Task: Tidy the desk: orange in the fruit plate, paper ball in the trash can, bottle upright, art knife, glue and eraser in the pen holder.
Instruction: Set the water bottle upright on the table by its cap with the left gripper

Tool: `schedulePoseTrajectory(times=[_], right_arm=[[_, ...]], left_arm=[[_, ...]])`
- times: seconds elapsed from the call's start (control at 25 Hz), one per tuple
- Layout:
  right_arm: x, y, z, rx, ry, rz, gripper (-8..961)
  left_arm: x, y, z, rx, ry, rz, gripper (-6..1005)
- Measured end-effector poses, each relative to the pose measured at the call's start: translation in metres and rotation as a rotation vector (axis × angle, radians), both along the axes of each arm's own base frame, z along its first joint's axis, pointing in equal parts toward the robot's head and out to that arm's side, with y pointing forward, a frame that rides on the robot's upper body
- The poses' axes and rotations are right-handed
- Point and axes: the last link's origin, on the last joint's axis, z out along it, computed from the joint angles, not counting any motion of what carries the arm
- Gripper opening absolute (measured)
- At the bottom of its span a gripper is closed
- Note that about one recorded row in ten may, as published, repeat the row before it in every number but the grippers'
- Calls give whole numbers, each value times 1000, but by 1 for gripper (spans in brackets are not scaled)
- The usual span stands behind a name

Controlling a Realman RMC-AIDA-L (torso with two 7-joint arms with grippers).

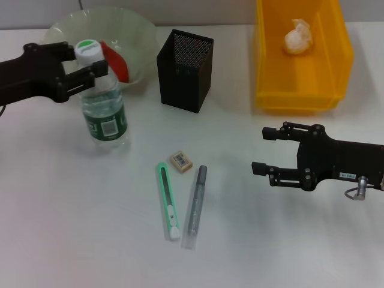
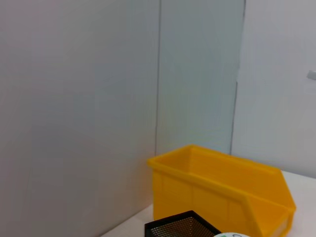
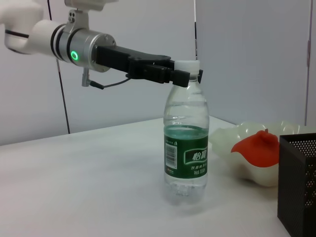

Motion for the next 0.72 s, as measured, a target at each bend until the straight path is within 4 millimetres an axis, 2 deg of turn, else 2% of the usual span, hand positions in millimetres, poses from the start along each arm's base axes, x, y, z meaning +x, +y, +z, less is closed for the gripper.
schedulePoseTrajectory(times=[0.72], right_arm=[[0, -2, -3, -9, -3, 2, 742]], left_arm=[[-29, -14, 11, 126, -67, 12, 448]])
